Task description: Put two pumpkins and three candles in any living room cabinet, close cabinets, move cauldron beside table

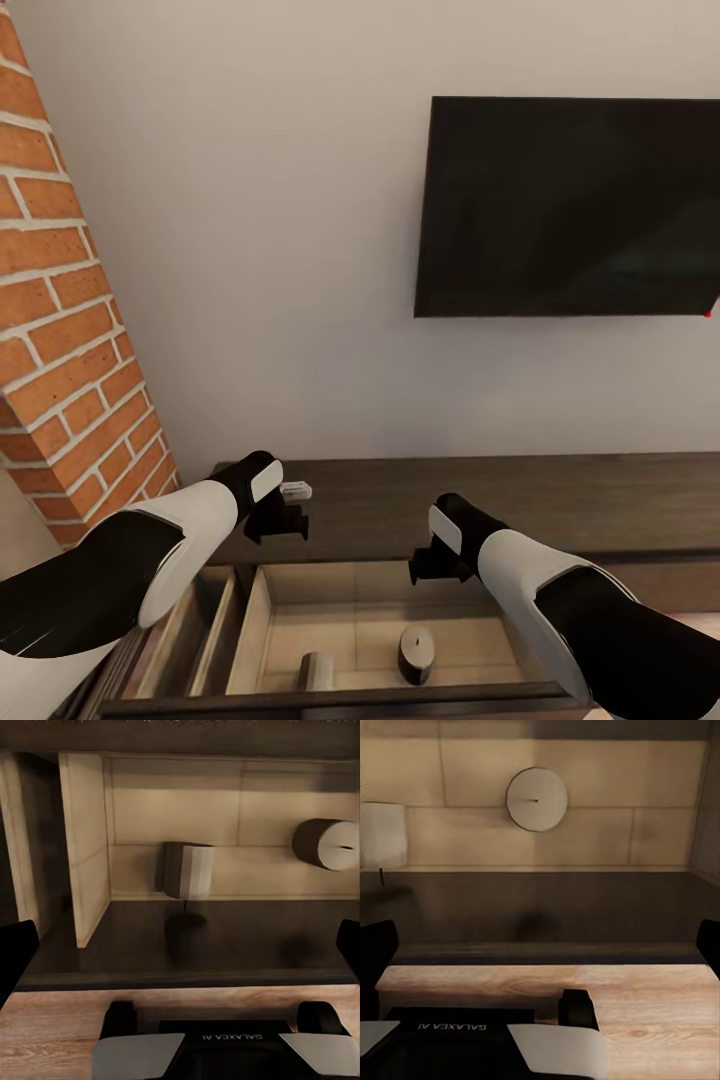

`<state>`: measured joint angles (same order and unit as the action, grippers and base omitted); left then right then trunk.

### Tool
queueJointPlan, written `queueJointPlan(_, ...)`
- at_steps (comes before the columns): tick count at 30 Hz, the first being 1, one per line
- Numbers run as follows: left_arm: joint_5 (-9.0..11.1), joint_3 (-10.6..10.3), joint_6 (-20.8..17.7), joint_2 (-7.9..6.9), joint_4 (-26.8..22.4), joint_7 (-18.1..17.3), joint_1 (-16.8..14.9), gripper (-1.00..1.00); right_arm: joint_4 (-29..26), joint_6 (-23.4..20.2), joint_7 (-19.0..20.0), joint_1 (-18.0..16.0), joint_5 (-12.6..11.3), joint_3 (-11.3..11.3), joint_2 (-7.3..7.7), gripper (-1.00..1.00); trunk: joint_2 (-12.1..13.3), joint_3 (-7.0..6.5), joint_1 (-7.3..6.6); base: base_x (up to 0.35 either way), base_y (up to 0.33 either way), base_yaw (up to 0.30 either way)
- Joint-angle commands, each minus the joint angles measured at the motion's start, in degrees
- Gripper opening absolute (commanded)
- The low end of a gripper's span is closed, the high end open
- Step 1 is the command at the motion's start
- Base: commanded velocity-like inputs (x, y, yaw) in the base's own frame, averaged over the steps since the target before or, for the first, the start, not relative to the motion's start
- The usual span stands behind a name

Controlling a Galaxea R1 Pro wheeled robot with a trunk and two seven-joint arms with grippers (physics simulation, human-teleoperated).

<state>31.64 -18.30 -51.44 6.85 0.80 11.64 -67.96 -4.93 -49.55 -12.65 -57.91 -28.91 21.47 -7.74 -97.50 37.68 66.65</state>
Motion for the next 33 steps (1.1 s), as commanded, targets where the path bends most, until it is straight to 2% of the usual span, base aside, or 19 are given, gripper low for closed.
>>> queueJointPlan(1,0.61,-0.21,-0.06,0.05,0.11,0.4,-0.07,1.0,-0.08,-0.2,-0.44,-0.02,-0.62,0.25,0.0,1.0,0.39,-0.13,-0.23,0.0,0.0,0.0)
queueJointPlan(17,0.45,-0.25,0.02,0.09,0.25,0.49,-0.07,1.0,-0.08,-0.13,-0.36,-0.01,-0.62,0.24,0.0,1.0,6.8,-3.0,-3.74,-0.016,0.0,0.0)
queueJointPlan(28,0.44,-0.25,0.11,-0.14,0.34,0.57,-0.01,1.0,-0.08,-0.02,-0.35,-0.01,-0.62,0.24,0.01,1.0,11.21,-5.2,-6.16,-0.285,0.0,0.072)
queueJointPlan(33,0.44,-0.26,2.67,-0.1,0.85,0.53,0.05,1.0,-0.11,-0.02,-0.35,-0.01,-0.54,0.24,0.02,1.0,13.22,-6.4,-7.26,-0.323,0.0,0.203)
